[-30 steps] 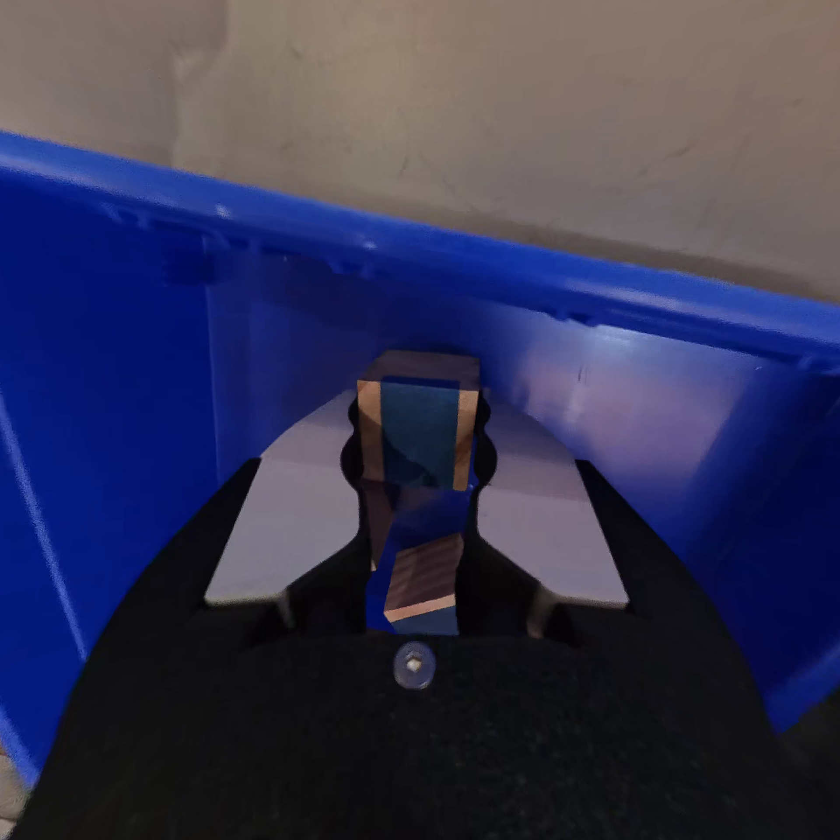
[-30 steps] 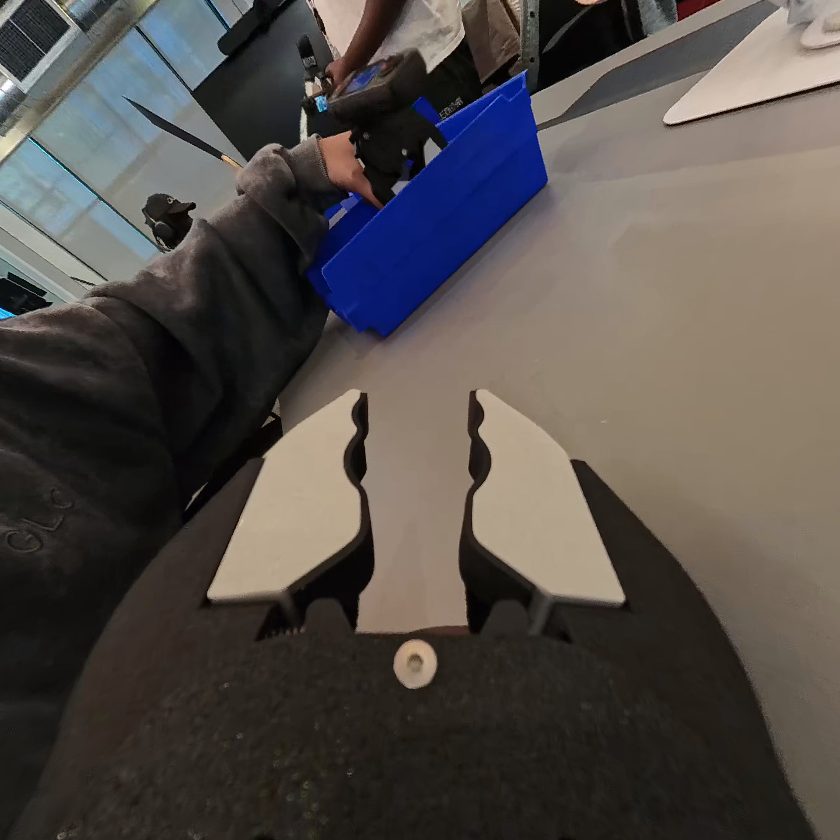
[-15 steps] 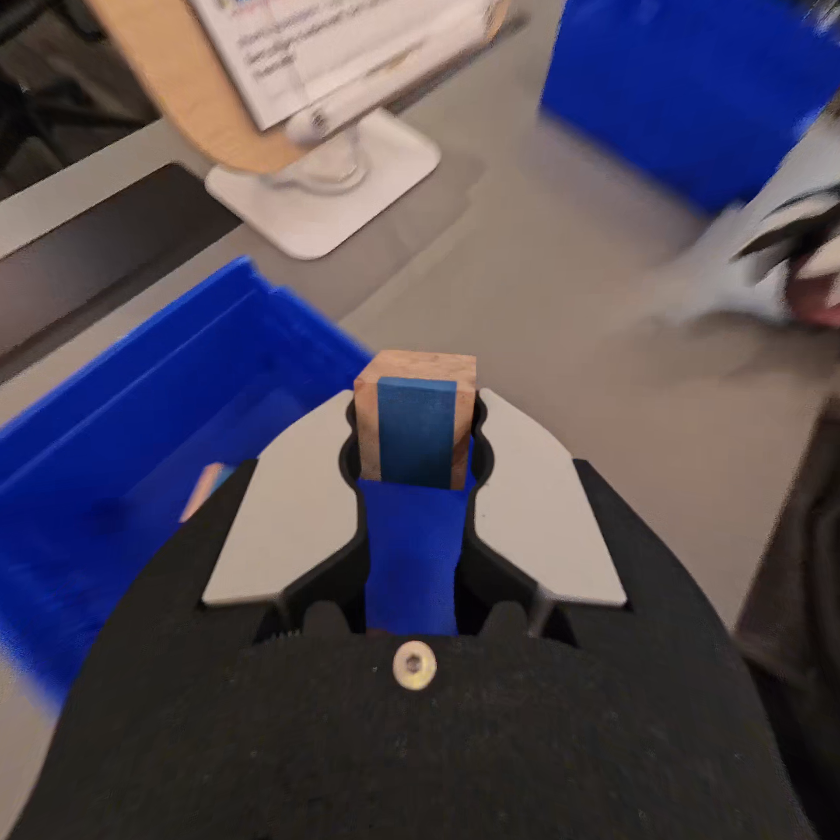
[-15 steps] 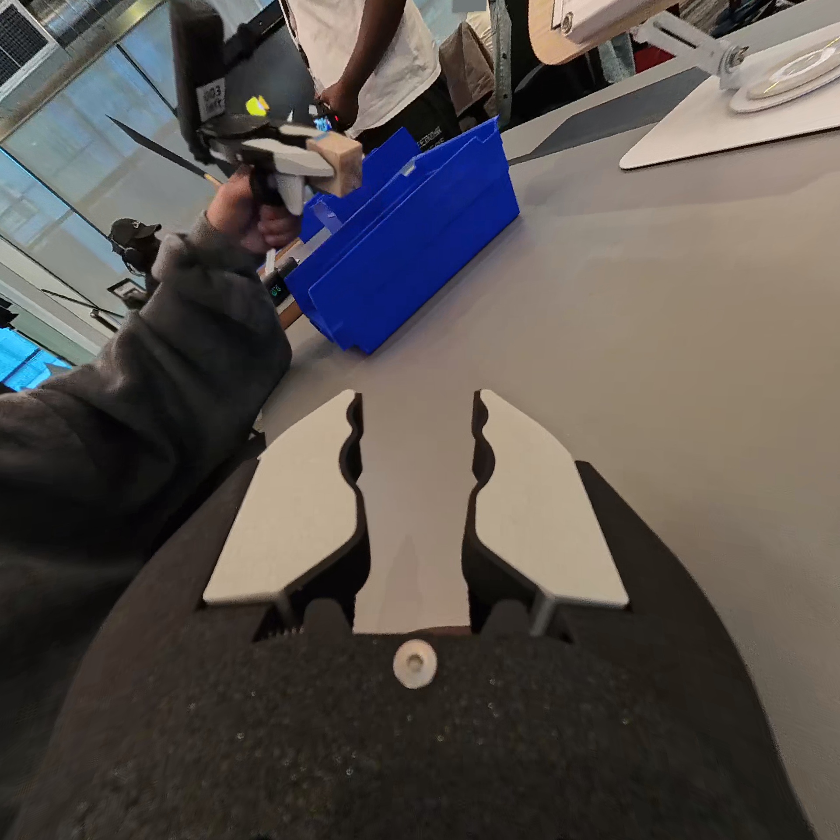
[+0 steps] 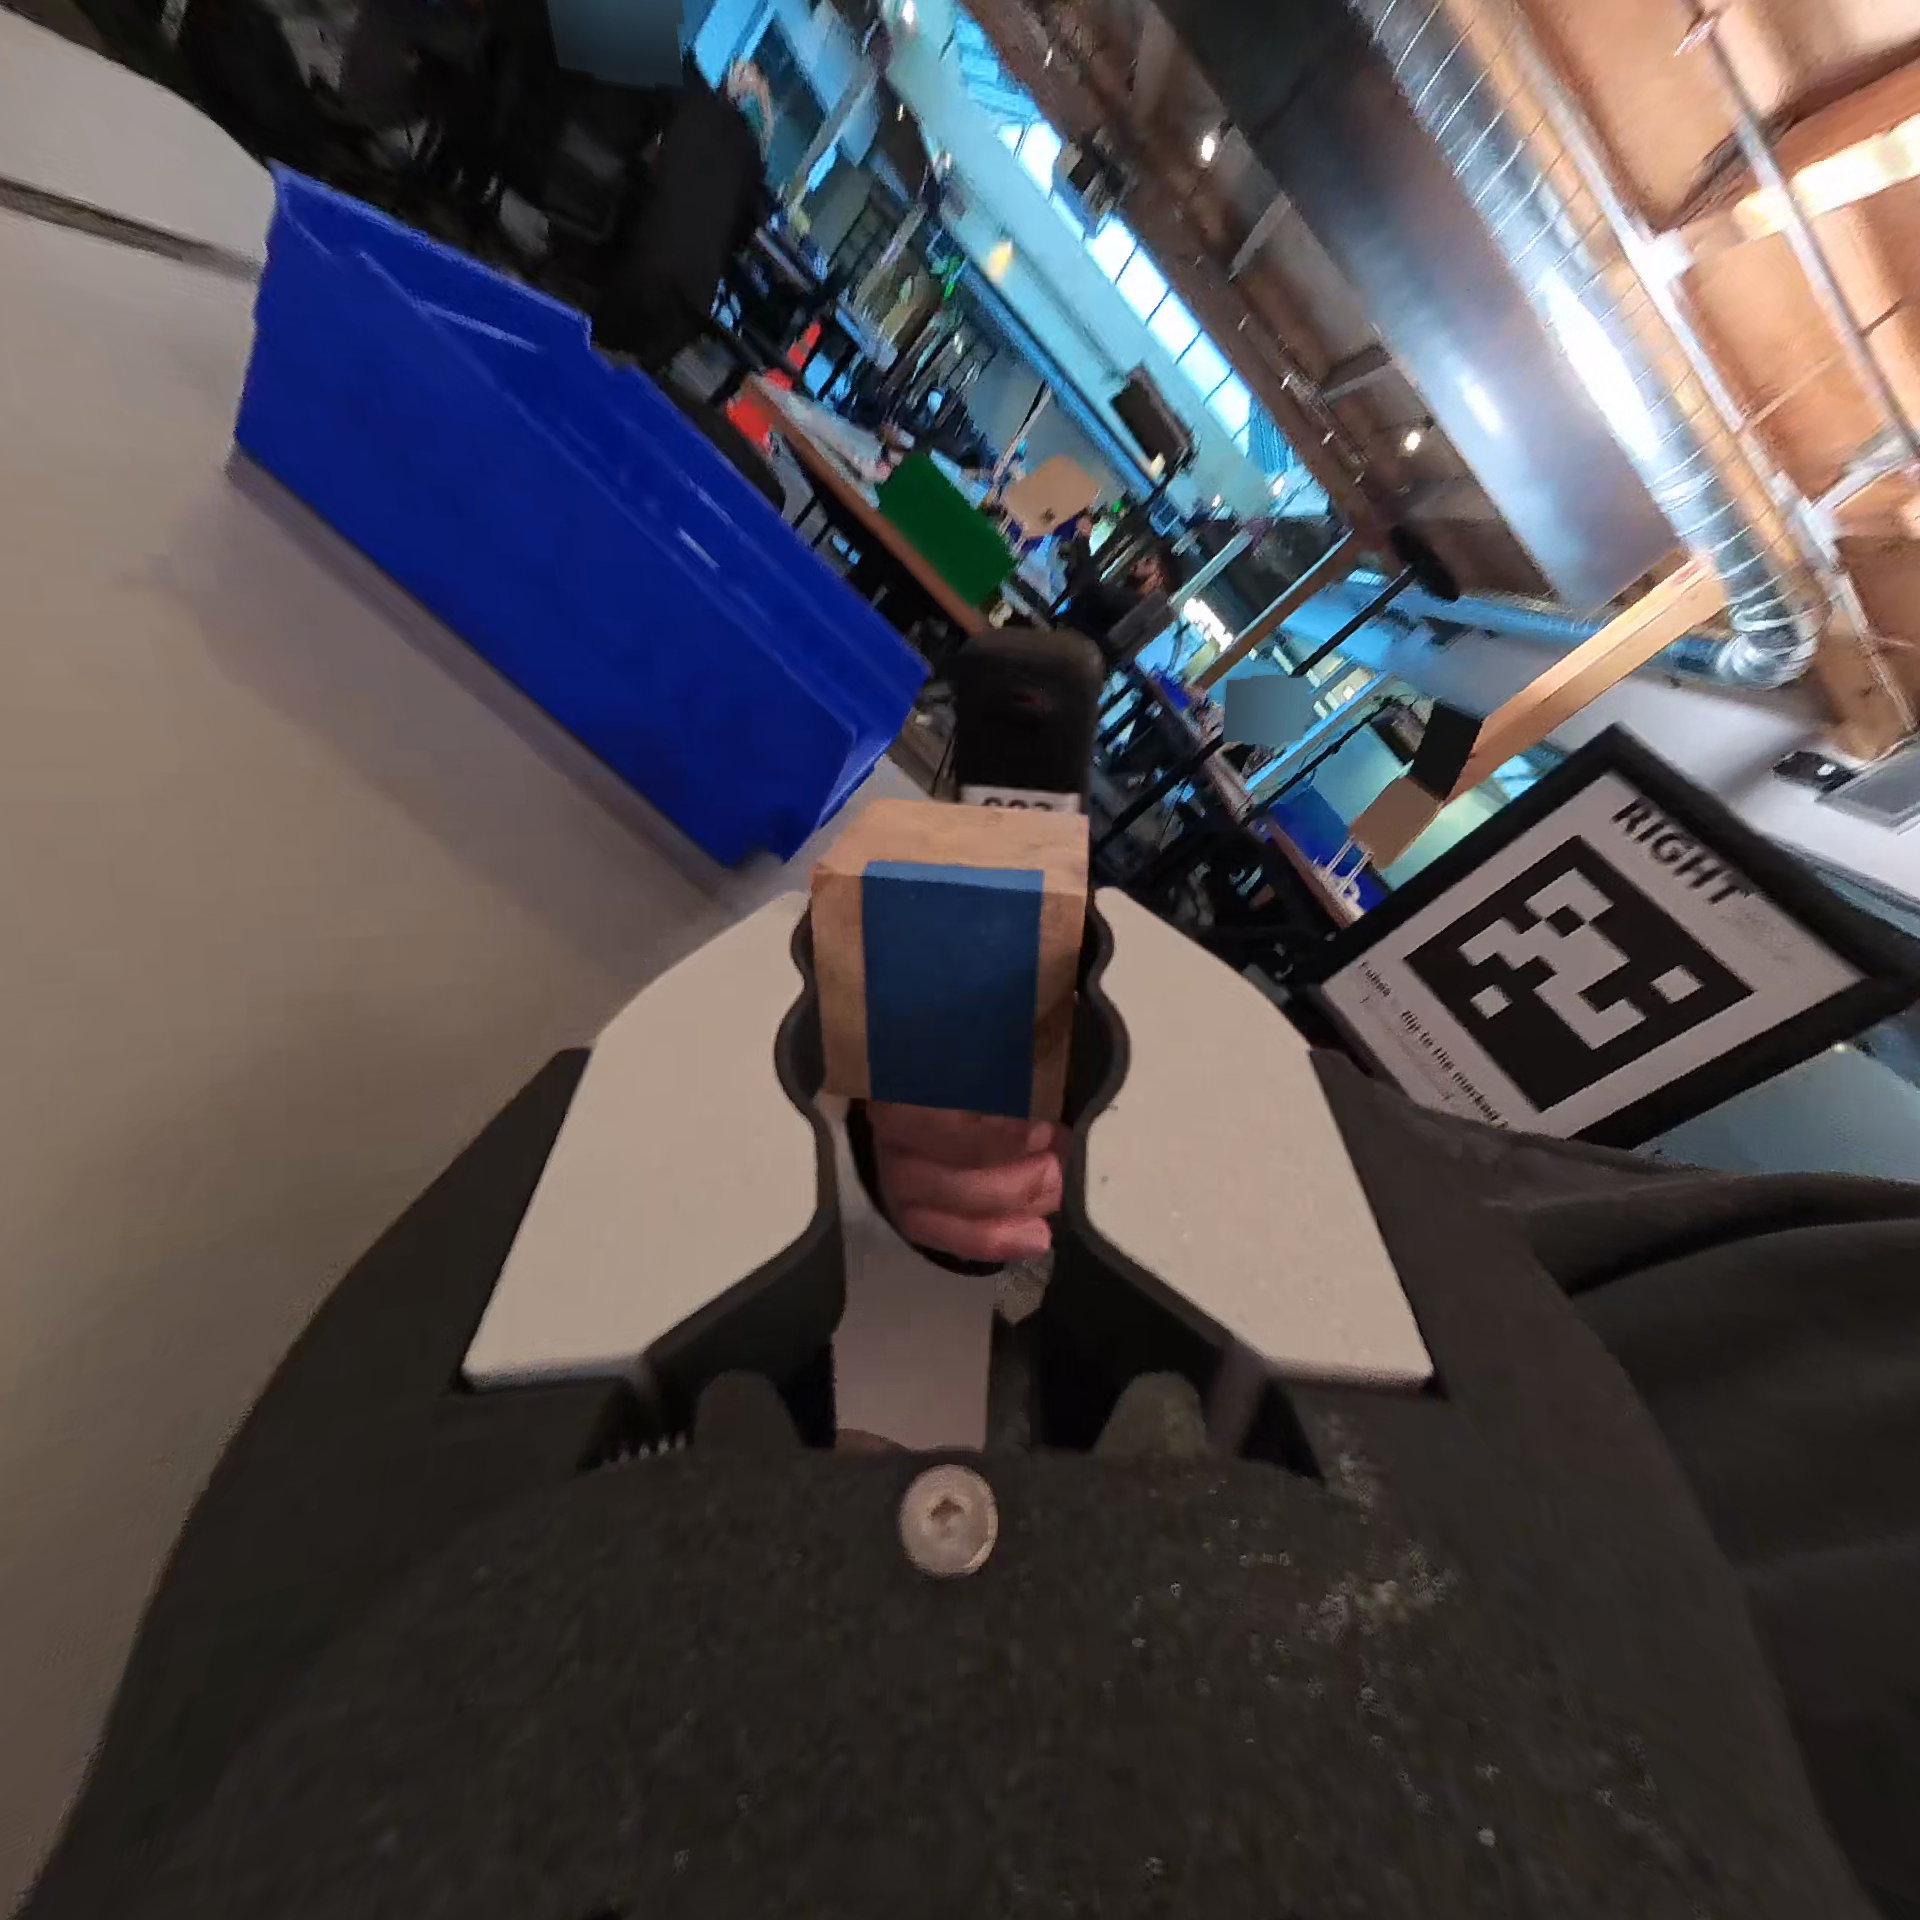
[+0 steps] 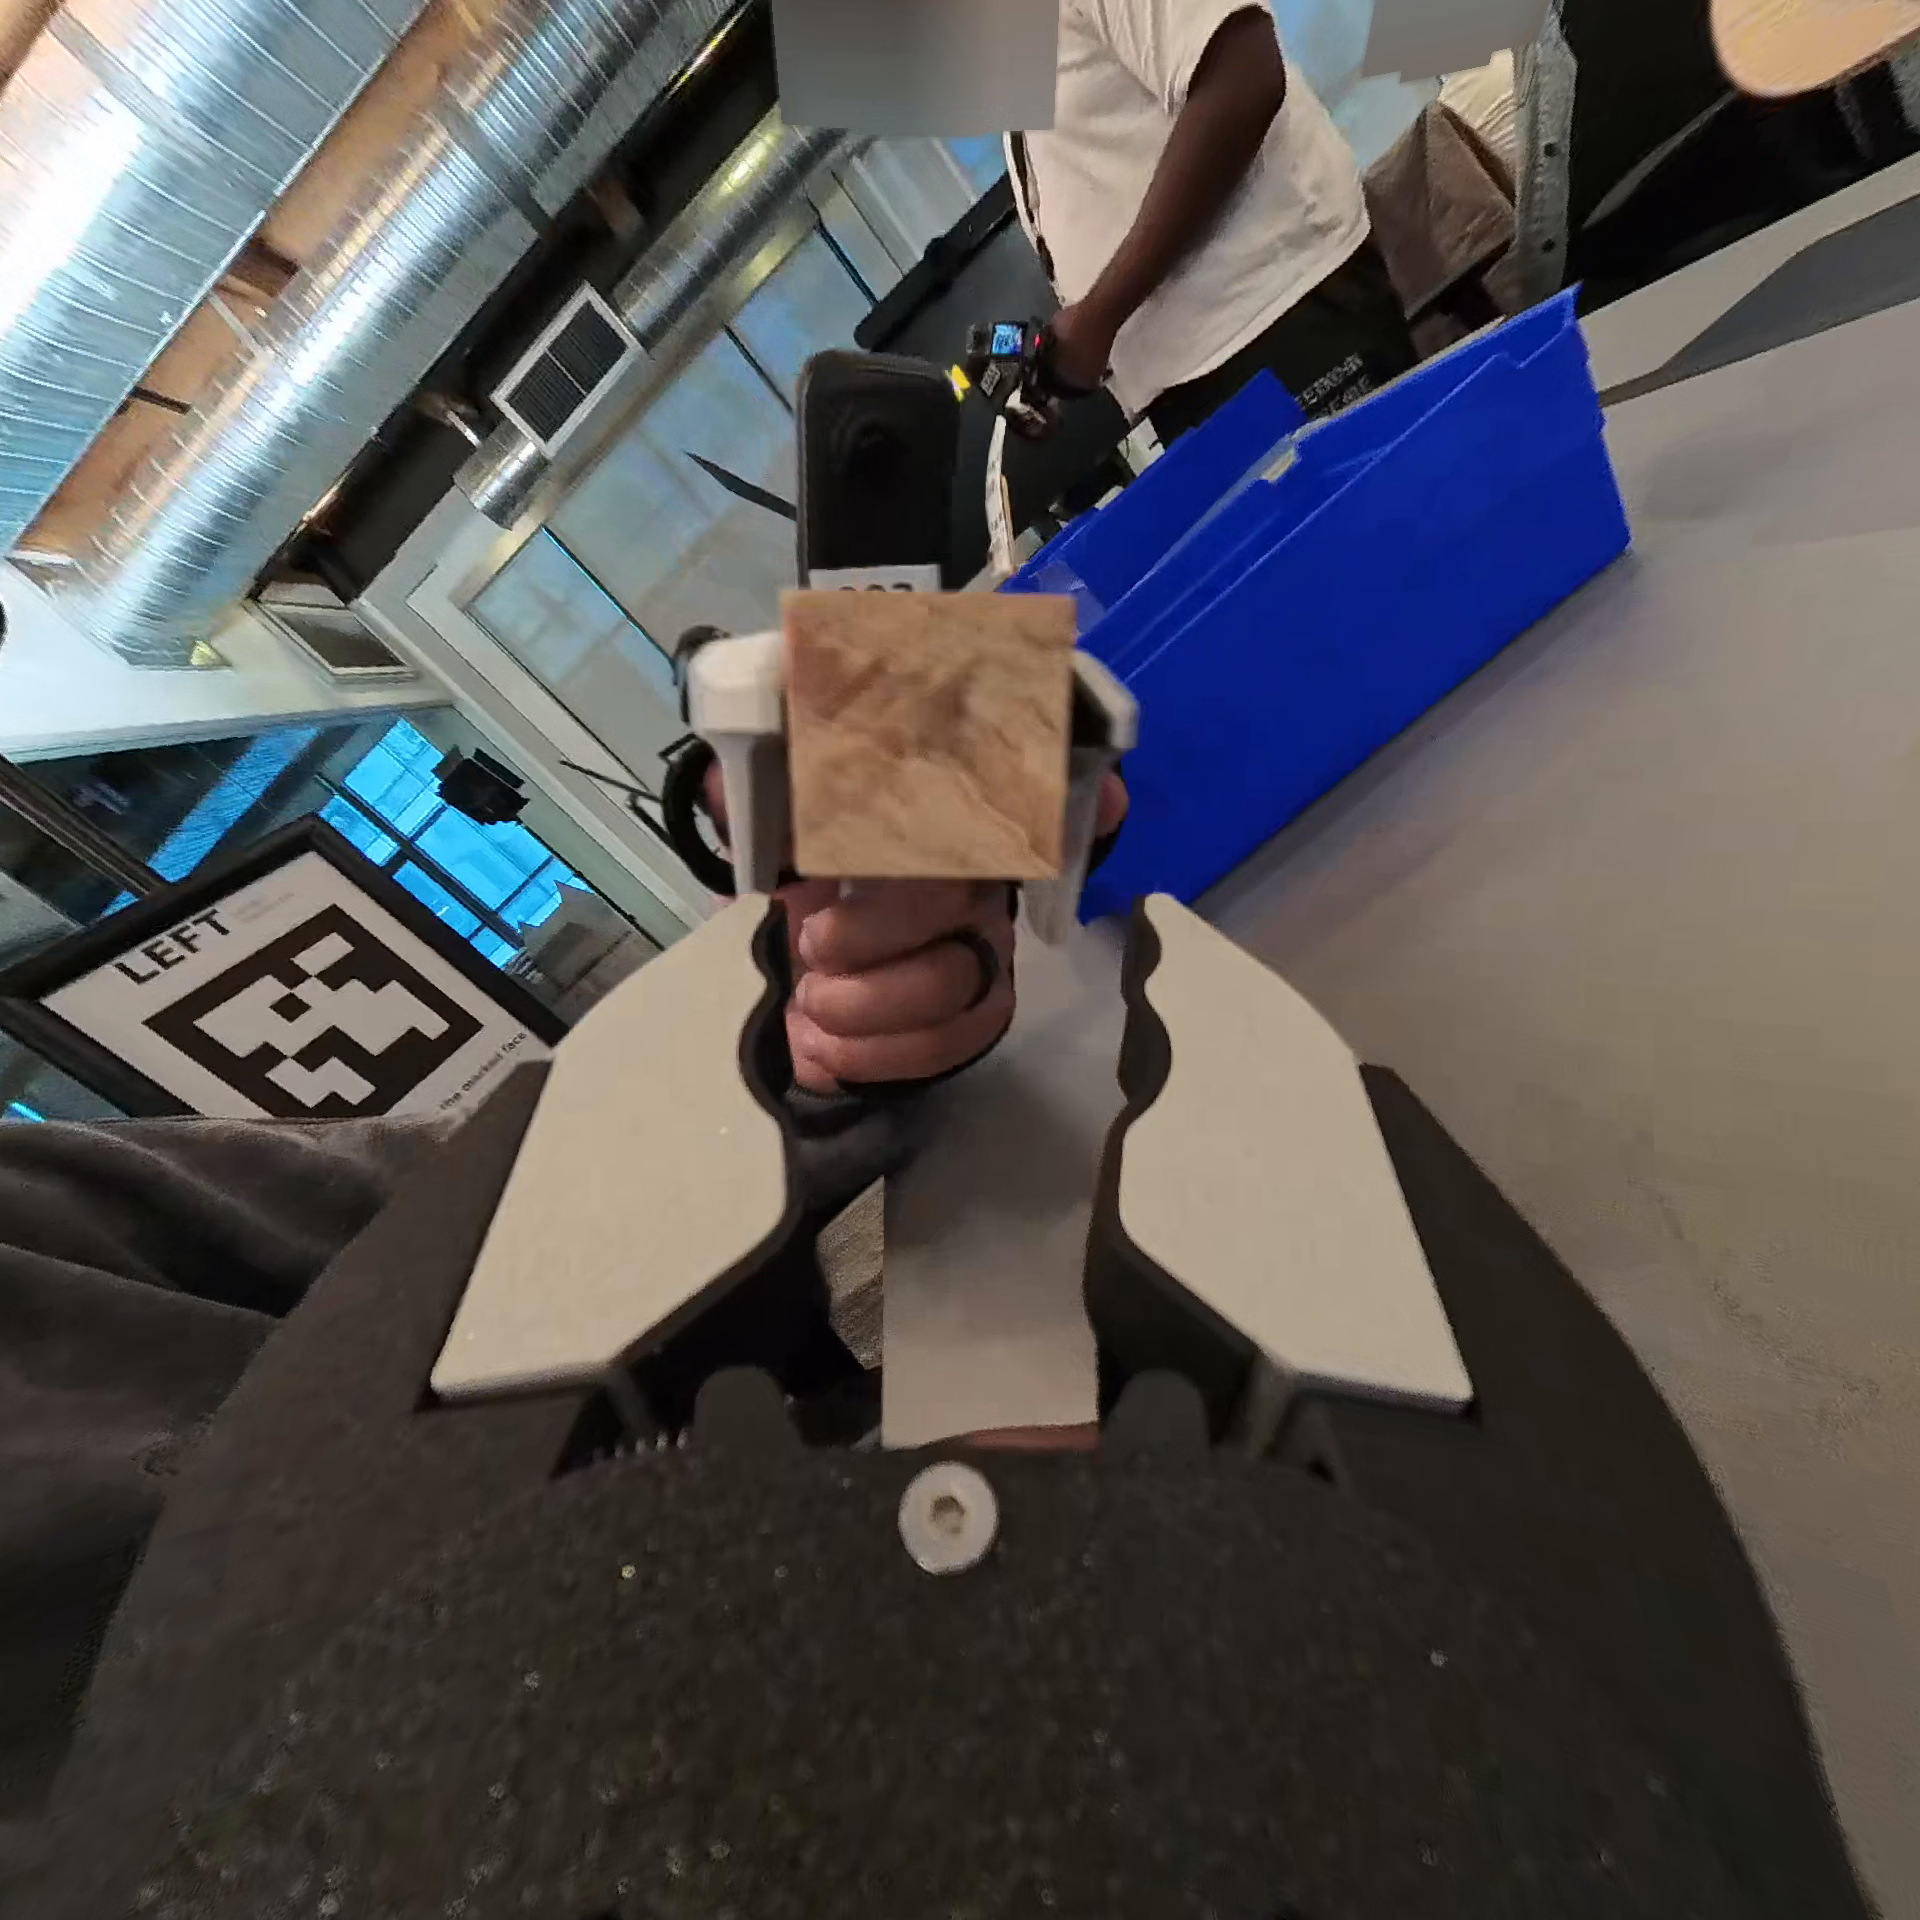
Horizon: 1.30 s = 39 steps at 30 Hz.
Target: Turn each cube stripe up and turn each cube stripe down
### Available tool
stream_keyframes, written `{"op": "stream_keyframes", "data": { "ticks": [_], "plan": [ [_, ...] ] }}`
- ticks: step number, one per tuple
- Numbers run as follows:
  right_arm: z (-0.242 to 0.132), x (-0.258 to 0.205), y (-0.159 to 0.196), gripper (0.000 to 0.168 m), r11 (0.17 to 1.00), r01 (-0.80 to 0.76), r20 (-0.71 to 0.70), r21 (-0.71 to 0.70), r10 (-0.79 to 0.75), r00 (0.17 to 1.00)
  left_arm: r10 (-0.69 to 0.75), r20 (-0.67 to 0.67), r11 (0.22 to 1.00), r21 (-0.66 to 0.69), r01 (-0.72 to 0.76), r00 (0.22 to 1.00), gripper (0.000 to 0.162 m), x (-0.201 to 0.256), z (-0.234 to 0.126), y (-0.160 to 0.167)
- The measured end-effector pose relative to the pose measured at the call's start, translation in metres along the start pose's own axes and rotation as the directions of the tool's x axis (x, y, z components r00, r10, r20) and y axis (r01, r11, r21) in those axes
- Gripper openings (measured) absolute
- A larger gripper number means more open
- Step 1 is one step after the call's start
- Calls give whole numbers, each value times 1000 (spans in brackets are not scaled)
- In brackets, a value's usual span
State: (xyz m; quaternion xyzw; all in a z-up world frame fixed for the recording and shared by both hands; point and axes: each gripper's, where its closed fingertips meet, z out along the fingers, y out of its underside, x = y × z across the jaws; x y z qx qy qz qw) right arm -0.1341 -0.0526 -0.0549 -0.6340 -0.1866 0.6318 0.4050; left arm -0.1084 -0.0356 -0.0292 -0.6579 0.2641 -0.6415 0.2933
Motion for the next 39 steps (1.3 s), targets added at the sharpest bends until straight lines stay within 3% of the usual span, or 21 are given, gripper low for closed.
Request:
{"op": "stream_keyframes", "data": {
  "ticks": [7, 9, 12, 13, 15, 16, 19, 23, 25, 27, 29, 32, 34, 36, 37, 39],
  "plan": [
    [-6, 7, -4, 59, 999, -29, -12, 31, 29, 999, -6, -12, 1000, -9, 6, 1000, 45, -9, 12, 13],
    [-7, 7, -1, 45, 1000, -19, 1, 17, 19, 1000, 5, -11, 999, -33, -5, 1000, 45, -8, 17, 20],
    [-9, 4, 2, 45, 1000, -1, 1, -29, 1, 1000, -10, -44, 999, -42, 9, 999, 45, -4, 17, 23],
    [-9, 2, 1, 45, 1000, 11, 5, -25, -11, 1000, -28, -64, 998, -57, 24, 998, 47, 0, 14, 23],
    [-11, 2, 2, 45, 999, 36, -18, -31, -37, 999, -35, -80, 998, -58, 30, 996, 74, 8, 4, 17],
    [-13, 3, 3, 45, 998, 44, -30, -40, -45, 999, -15, -47, 999, -49, 13, 999, 84, 8, -5, 15],
    [-21, 5, 5, 45, 997, 60, -61, -43, -63, 996, 140, 201, 990, -48, -133, 969, 86, -10, -36, 23],
    [-32, 11, 6, 45, 992, 105, -128, -66, -112, 985, 330, 529, 941, -116, -319, 782, 73, -46, -74, 50],
    [-38, 13, 1, 45, 989, 129, -168, -76, -140, 976, 366, 545, 929, -170, -328, 755, 72, -50, -74, 66],
    [-51, 11, -18, 45, 978, 189, -238, -87, -205, 949, 366, 502, 930, -210, -300, 784, 72, -47, -66, 76],
    [-85, 15, -57, 45, 950, 283, -408, -131, -311, 858, 369, 468, 929, -218, -299, 803, 72, -42, -60, 79],
    [-183, 39, -133, 45, 925, 322, -749, -201, -357, 559, 393, 456, 916, -265, -300, 799, 72, -43, -59, 86],
    [-248, 70, -147, 45, 948, 137, -868, -287, -318, 382, 412, 449, 908, -278, -314, 793, 70, -41, -58, 86],
    [-297, 107, -133, 45, 931, -120, -920, -344, -309, 240, 425, 437, 901, -293, -321, 793, 70, -39, -56, 88],
    [-313, 125, -124, 45, 915, -222, -934, -338, -298, 195, 431, 434, 898, -296, -326, 791, 70, -38, -55, 88],
    [-326, 158, -102, 46, 859, -402, -946, -318, -261, 191, 441, 431, 892, -304, -334, 787, 69, -37, -55, 90]
  ]
}}
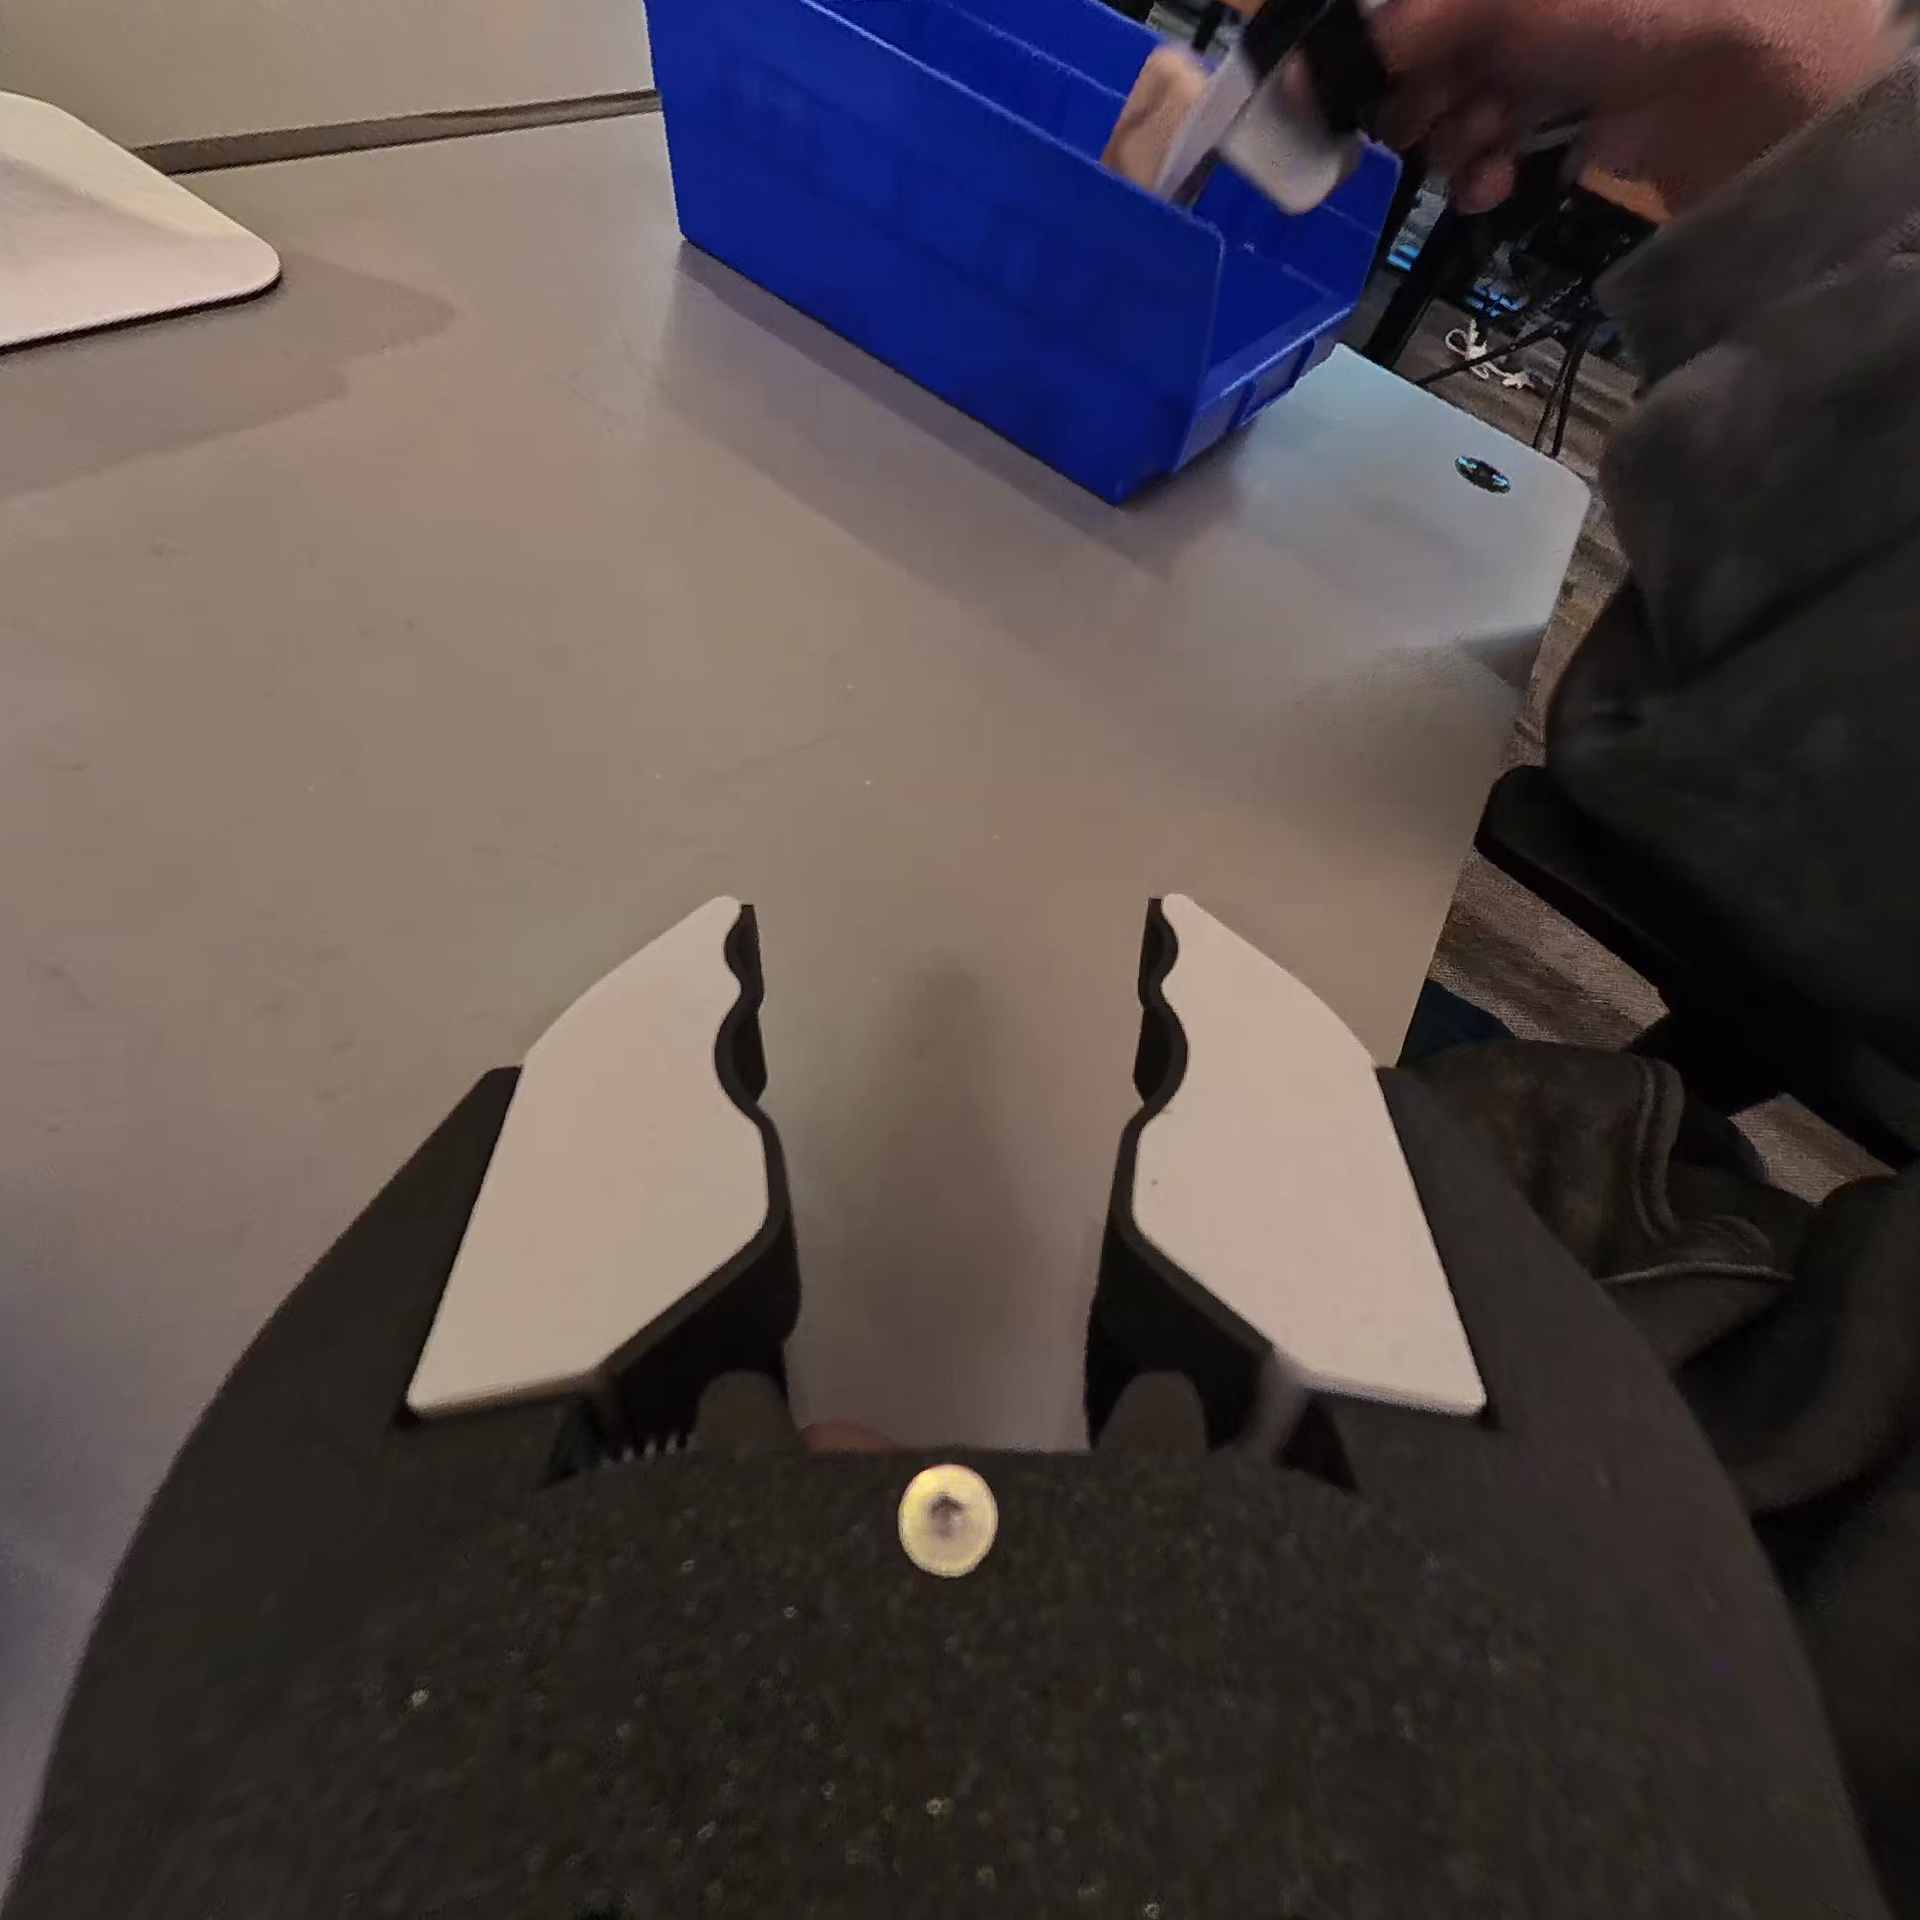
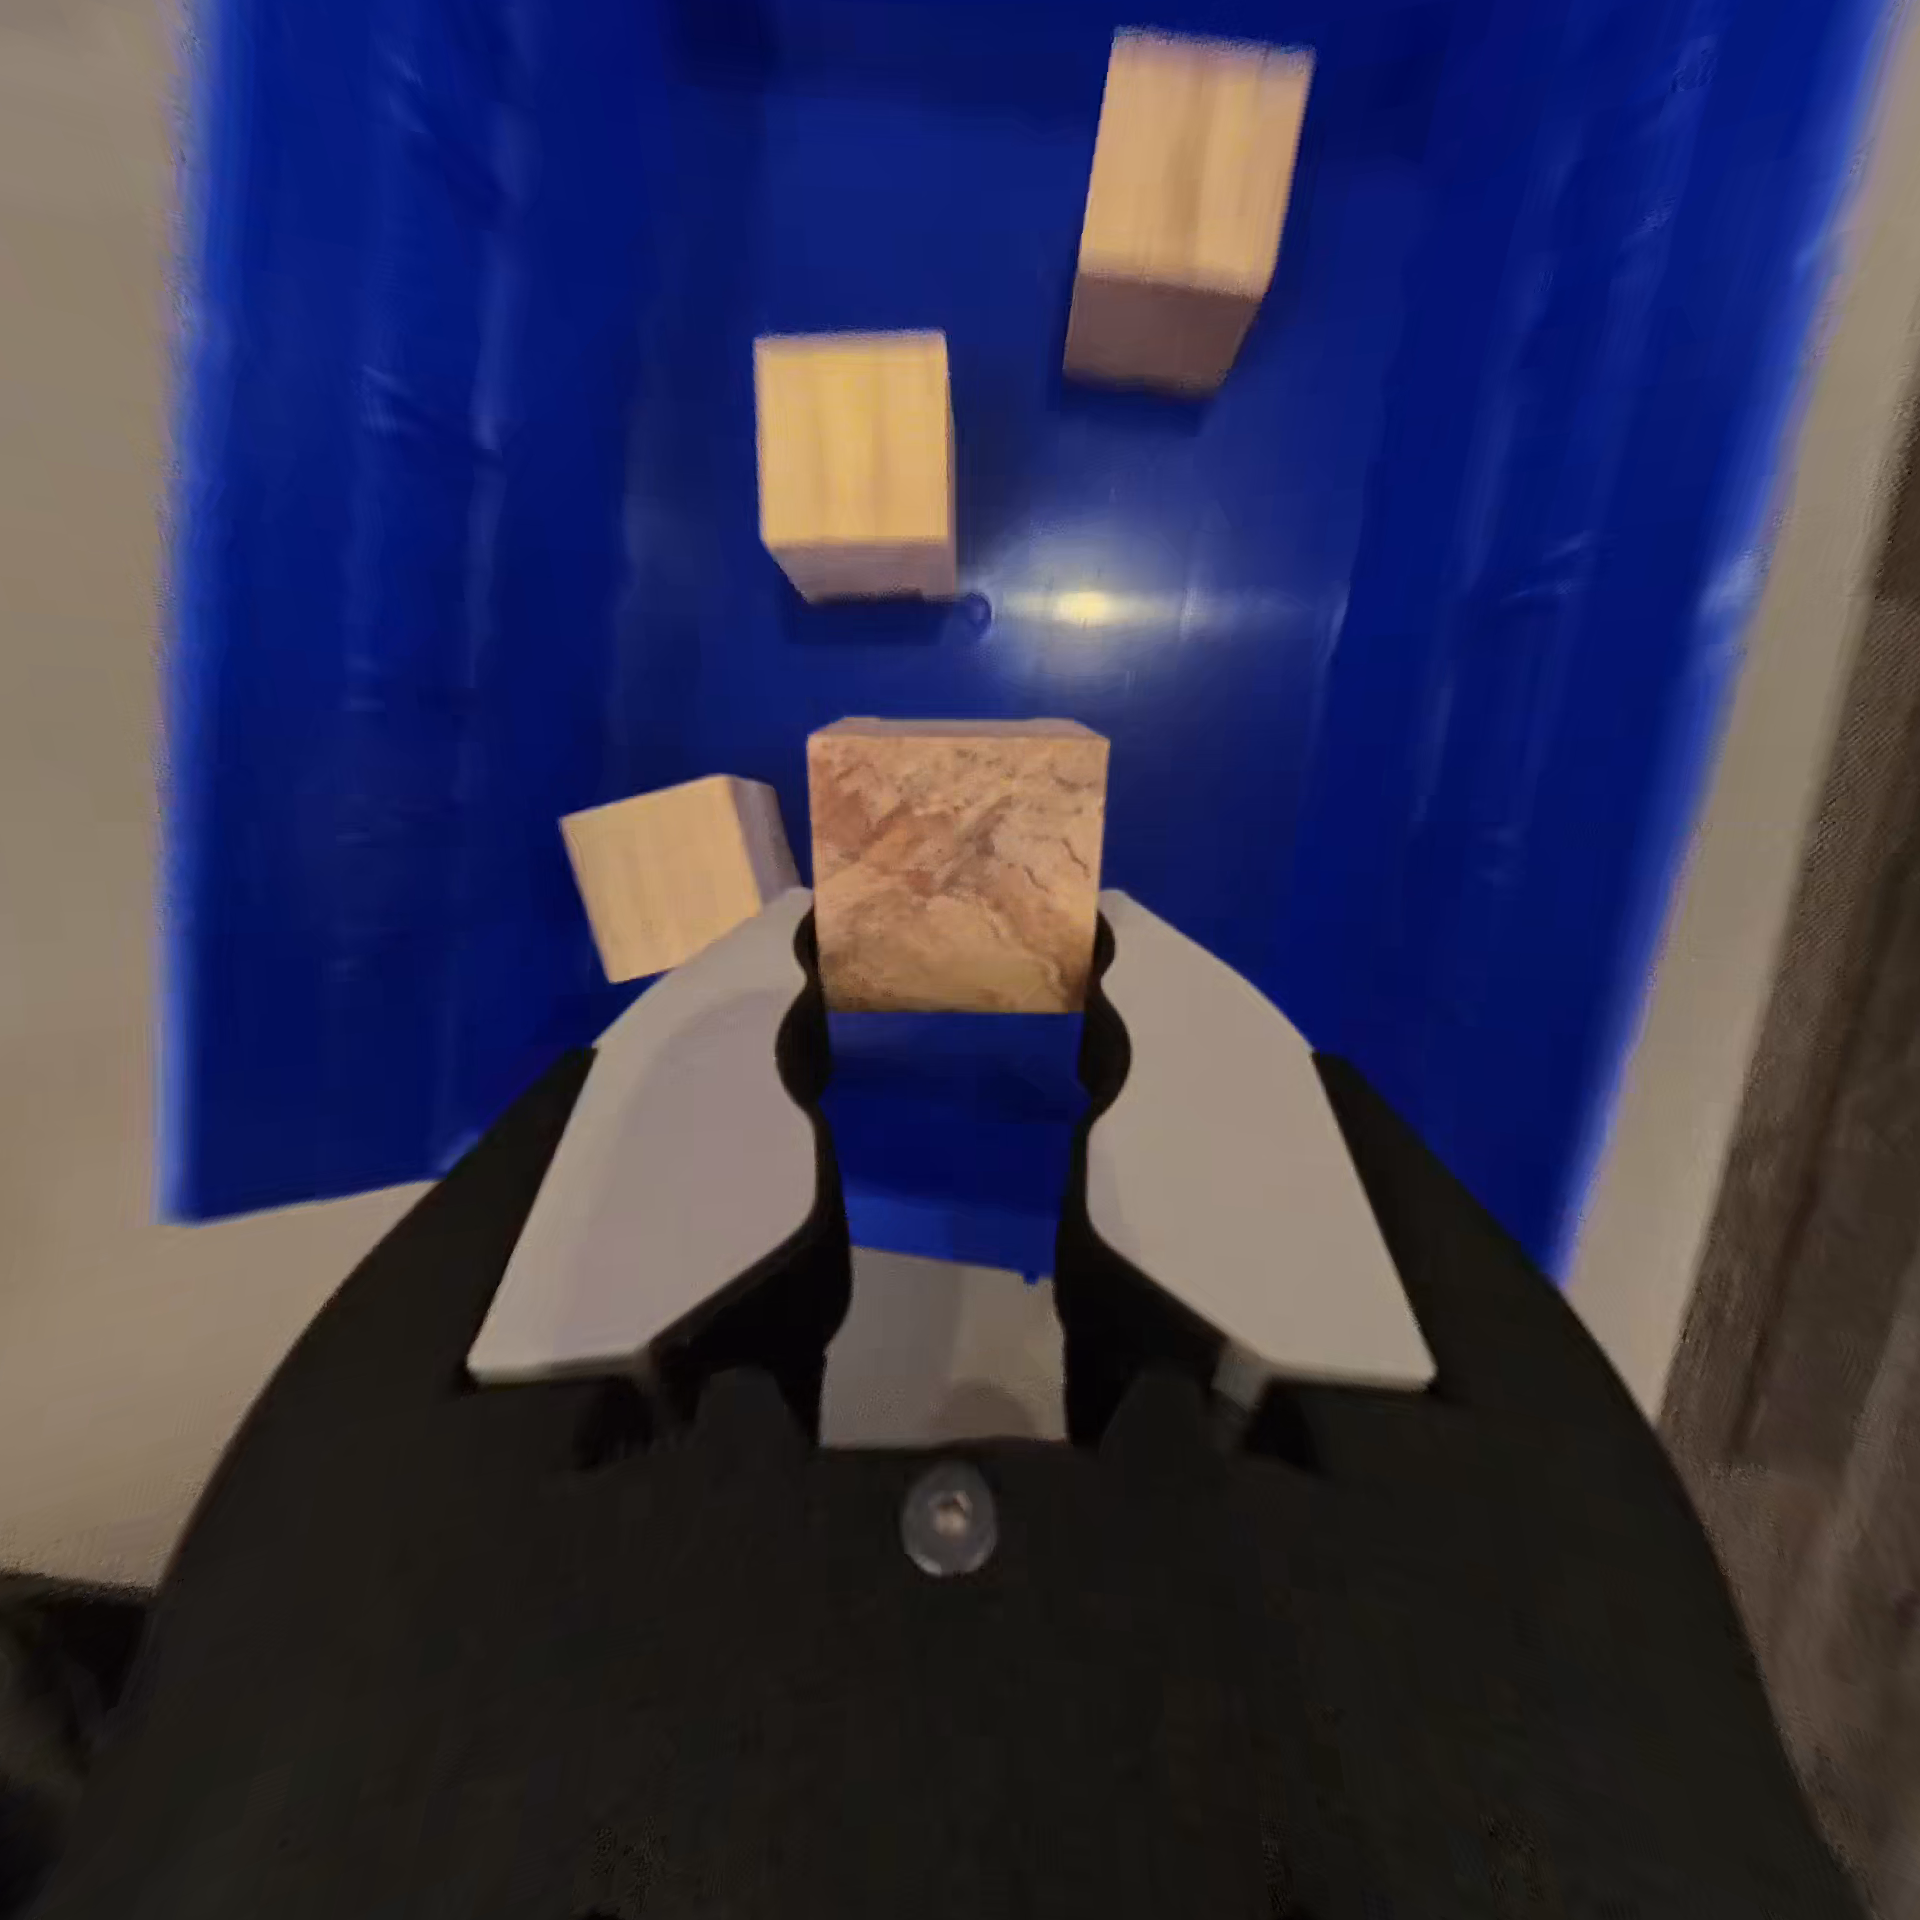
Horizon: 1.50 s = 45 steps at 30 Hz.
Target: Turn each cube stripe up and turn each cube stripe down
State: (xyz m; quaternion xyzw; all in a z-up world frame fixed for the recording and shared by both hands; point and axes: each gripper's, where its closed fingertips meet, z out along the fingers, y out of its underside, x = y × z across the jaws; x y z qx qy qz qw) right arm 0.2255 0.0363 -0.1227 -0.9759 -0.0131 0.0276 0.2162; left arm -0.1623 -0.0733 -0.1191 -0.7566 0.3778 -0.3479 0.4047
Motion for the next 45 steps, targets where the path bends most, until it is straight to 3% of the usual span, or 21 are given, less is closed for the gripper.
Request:
{"op": "stream_keyframes", "data": {
  "ticks": [4, 11, 13, 15, 17, 20, 22, 23, 25, 27, 29, 32, 35, 38, 41, 43, 45],
  "plan": [
    [46, 9, 16, 46, 972, 34, -11, -234, -38, 999, 29, -1, 1000, -12, -29, 1000, 69, 4, 0, 2],
    [61, 9, 18, 48, 955, 64, -44, -289, -81, 996, 84, -1, 995, -44, -84, 996, 70, 9, 4, 8],
    [52, 13, 15, 69, 968, 56, -76, -246, -77, 994, 84, 2, 996, -42, -84, 996, 71, 9, 3, 7],
    [26, 8, 7, 70, 989, 57, -76, -135, -68, 995, 71, -2, 997, -36, -71, 997, 71, 8, 2, 6],
    [-11, -9, -12, 67, 995, 75, -44, 73, -72, 996, 55, -1, 998, -28, -55, 999, 71, 6, 0, 4],
    [-70, -93, -41, 60, 858, 175, 99, 482, -252, 963, 28, -5, 999, -32, -28, 1000, 71, 2, 0, 4],
    [-91, -186, -20, 57, 728, 141, 315, 671, -452, 835, 15, -4, 999, -42, -15, 1000, 71, 0, 1, 6],
    [-94, -229, 2, 52, 700, 93, 421, 708, -524, 740, 10, -4, 999, -48, -10, 1000, 71, -1, 1, 7],
    [-84, -291, 46, 50, 724, 28, 581, 689, -575, 576, 4, 1, 999, -54, -4, 1000, 70, -3, 2, 9],
    [-67, -324, 76, 49, 780, 9, 676, 626, -549, 492, 3, 3, 997, -71, -3, 1000, 70, -4, 3, 12],
    [-58, -337, 88, 46, 799, 34, 698, 601, -545, 466, -1, 4, 997, -76, 1, 1000, 70, -4, 2, 12],
    [-54, -335, 86, 44, 785, 56, 665, 617, -558, 496, -2, 13, 998, -70, 2, 1000, 71, -6, -6, 6],
    [-54, -332, 88, 44, 795, 63, 677, 603, -552, 487, 33, 16, 997, -71, -32, 999, 74, -14, -36, -7],
    [-50, -325, 88, 43, 791, 93, 656, 604, -560, 506, 125, 142, 990, -82, -114, 982, 69, -59, -93, -29],
    [-51, -323, 86, 41, 801, 68, 681, 595, -547, 488, 202, 274, 971, -184, -155, 940, 70, -128, -145, -54],
    [-49, -322, 85, 40, 824, 36, 722, 566, -516, 461, 282, 279, 923, -341, -179, 918, 71, -176, -158, -55],
    [-47, -322, 85, 40, 852, 9, 766, 524, -476, 432, 395, 247, 825, -519, -223, 885, 69, -227, -159, -48]
  ]
}}
